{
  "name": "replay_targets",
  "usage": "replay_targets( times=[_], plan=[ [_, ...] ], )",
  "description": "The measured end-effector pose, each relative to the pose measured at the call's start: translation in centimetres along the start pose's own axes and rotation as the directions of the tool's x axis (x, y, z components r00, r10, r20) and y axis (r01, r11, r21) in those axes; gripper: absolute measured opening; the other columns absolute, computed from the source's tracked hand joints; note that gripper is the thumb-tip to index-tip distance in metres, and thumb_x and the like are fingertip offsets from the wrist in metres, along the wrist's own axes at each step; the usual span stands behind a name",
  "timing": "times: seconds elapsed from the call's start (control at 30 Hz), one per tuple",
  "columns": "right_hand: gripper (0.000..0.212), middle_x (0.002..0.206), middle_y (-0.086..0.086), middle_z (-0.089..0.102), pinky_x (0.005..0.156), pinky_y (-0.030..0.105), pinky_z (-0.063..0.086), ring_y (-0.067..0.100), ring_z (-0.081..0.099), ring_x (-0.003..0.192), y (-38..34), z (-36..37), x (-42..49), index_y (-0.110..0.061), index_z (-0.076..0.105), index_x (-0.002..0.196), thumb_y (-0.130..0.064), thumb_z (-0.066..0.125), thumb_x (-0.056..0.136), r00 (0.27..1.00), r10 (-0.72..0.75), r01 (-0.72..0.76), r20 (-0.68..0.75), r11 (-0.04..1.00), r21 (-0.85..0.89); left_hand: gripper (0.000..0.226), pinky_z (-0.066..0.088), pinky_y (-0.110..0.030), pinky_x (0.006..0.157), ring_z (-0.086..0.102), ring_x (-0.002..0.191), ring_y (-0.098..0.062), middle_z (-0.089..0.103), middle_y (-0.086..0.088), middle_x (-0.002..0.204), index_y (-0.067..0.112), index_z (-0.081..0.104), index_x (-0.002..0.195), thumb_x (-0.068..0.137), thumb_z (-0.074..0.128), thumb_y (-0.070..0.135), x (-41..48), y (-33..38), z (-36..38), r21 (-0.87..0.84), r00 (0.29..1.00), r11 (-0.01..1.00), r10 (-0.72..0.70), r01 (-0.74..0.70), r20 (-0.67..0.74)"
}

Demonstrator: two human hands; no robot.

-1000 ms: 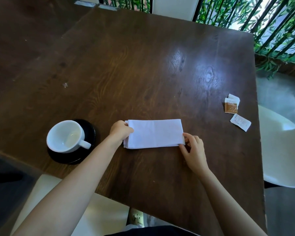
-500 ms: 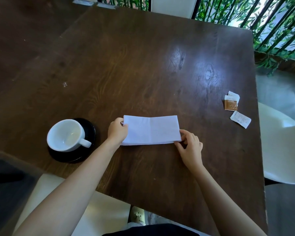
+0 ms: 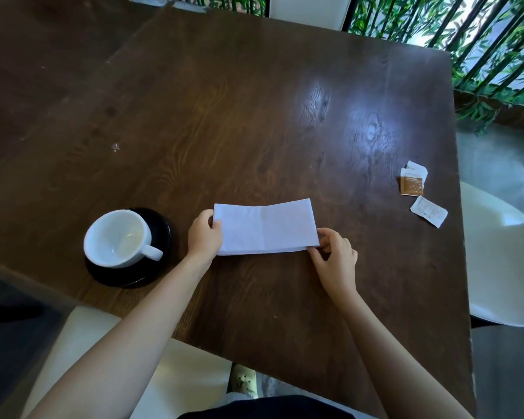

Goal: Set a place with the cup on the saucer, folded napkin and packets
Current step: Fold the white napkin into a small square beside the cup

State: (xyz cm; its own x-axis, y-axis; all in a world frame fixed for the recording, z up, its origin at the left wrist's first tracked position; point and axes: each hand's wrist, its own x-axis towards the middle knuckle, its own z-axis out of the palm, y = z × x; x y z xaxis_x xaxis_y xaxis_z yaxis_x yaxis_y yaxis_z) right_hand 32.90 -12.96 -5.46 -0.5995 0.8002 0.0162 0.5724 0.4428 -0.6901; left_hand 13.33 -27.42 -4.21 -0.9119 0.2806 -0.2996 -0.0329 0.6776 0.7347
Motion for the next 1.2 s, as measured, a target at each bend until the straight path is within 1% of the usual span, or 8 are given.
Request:
replay_targets(
  times=[0.2,0.53,0.67,0.77,0.9,1.0,1.13,1.2],
  plan=[
    [0.014,0.088,-0.003,0.062,0.086,0.028,0.028,0.016,0.052,0.085,-0.5,0.9,0.0,-0.016,0.059,0.100,-0.012,0.056,0.087,0.998,0.048,-0.048,-0.045,0.999,-0.016,0.034,0.046,-0.035,0.092,0.054,0.115,-0.024,0.056,-0.010,0.130,0.010,0.050,0.128,0.096,0.044,0.018,-0.6,-0.5,-0.1,-0.004,0.996,0.999,0.047,-0.047,-0.077],
    [0.015,0.100,0.000,0.061,0.088,0.035,0.034,0.020,0.049,0.095,-0.8,0.8,0.1,-0.014,0.057,0.101,-0.011,0.054,0.086,0.999,0.044,-0.045,-0.009,0.982,-0.186,0.051,0.040,-0.041,0.097,0.044,0.120,-0.033,0.045,-0.019,0.133,0.005,0.039,0.137,0.088,0.055,0.003,-1.5,-0.9,1.2,0.295,0.941,0.934,0.270,-0.203,-0.206],
    [0.016,0.103,0.001,0.060,0.089,0.035,0.034,0.020,0.048,0.097,-0.8,0.7,0.1,-0.013,0.056,0.102,-0.011,0.053,0.087,0.999,0.046,-0.045,0.000,0.979,-0.198,0.054,0.026,-0.050,0.110,0.034,0.137,-0.032,0.035,-0.014,0.150,0.012,0.033,0.143,0.092,0.051,0.020,-2.0,-0.2,2.7,0.562,0.824,0.679,0.566,-0.472,0.007],
    [0.019,0.106,0.002,0.060,0.091,0.035,0.034,0.020,0.048,0.099,-1.1,0.5,0.1,-0.013,0.056,0.104,-0.009,0.053,0.086,0.998,0.053,-0.044,0.037,0.978,-0.204,0.059,0.000,-0.051,0.116,0.009,0.146,-0.026,0.014,-0.010,0.159,0.014,0.015,0.148,0.098,0.028,0.041,-1.1,-1.0,3.6,0.691,0.898,0.613,0.423,-0.384,0.123],
    [0.042,0.123,0.005,0.056,0.101,0.037,0.034,0.024,0.044,0.115,-2.1,-0.5,0.8,-0.011,0.053,0.118,0.001,0.050,0.078,0.997,0.068,-0.061,0.038,0.984,-0.170,0.062,0.004,-0.046,0.118,0.005,0.147,-0.025,0.011,-0.011,0.159,0.010,0.011,0.149,0.097,0.016,0.045,-0.5,-2.3,3.9,0.738,0.908,0.569,0.393,-0.364,0.145],
    [0.049,0.140,0.011,0.049,0.112,0.036,0.027,0.029,0.040,0.131,-5.0,0.7,2.3,-0.006,0.046,0.132,-0.001,0.048,0.084,0.983,-0.184,0.181,0.002,0.967,-0.177,0.063,0.004,-0.043,0.118,0.006,0.147,-0.025,0.012,-0.012,0.158,0.009,0.011,0.148,0.096,0.013,0.045,-0.5,-2.2,4.2,0.755,0.904,0.550,0.406,-0.359,0.134],
    [0.052,0.158,0.007,0.016,0.120,0.036,0.003,0.022,0.008,0.147,-8.2,5.7,4.2,-0.010,0.019,0.148,-0.026,0.031,0.100,0.841,-0.339,0.449,0.422,0.873,-0.192,0.063,0.005,-0.044,0.118,0.005,0.147,-0.024,0.010,-0.012,0.159,0.010,0.008,0.148,0.096,0.008,0.044,-0.6,-2.3,4.1,0.763,0.905,0.538,0.402,-0.359,0.143],
    [0.054,0.160,0.001,0.007,0.120,0.035,-0.003,0.017,-0.001,0.148,-7.0,7.5,4.7,-0.015,0.010,0.149,-0.036,0.022,0.100,0.806,-0.319,0.511,0.499,0.800,-0.313,0.062,0.006,-0.044,0.119,0.003,0.147,-0.023,0.007,-0.010,0.159,0.011,0.005,0.148,0.096,0.006,0.044,-0.5,-2.4,3.9,0.762,0.904,0.534,0.400,-0.366,0.153]
  ],
)
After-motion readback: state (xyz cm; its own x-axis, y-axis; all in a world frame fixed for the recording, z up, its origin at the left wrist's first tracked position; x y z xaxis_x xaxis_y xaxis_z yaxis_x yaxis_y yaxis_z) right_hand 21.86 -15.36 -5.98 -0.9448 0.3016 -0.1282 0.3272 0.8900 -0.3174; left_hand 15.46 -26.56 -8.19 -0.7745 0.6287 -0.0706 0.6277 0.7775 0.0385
